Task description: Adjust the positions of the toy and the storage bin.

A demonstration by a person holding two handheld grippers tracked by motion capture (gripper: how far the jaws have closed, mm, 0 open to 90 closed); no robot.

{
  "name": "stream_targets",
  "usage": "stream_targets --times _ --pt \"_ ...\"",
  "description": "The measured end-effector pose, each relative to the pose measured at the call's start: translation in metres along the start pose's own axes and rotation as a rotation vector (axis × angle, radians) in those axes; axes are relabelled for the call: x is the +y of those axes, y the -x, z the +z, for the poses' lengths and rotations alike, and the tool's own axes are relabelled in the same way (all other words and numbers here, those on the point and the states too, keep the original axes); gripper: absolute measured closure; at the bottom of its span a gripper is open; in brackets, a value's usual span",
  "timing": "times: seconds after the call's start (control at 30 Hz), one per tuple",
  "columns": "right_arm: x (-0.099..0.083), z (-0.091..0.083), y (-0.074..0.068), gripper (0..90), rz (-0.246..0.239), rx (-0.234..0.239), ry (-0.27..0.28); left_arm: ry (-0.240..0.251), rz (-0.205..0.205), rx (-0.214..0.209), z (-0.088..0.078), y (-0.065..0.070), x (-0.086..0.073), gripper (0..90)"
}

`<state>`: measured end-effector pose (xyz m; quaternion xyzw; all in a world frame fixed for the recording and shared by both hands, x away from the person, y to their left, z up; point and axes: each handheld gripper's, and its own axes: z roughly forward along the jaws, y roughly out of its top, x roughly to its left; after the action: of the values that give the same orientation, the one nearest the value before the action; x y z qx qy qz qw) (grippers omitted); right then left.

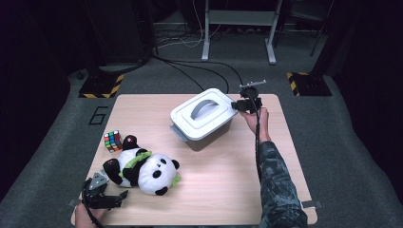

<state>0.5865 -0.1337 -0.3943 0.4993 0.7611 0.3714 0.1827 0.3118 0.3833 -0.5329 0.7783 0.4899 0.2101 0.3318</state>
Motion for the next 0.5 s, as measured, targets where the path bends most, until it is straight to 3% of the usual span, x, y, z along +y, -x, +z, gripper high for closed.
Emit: stream_targets --times 0.5 --pt "-0.007 -0.010 -0.012 67.6 0.006 -0.080 -0.026 0.001 -0.001 0.000 0.000 0.000 0.000 0.0"
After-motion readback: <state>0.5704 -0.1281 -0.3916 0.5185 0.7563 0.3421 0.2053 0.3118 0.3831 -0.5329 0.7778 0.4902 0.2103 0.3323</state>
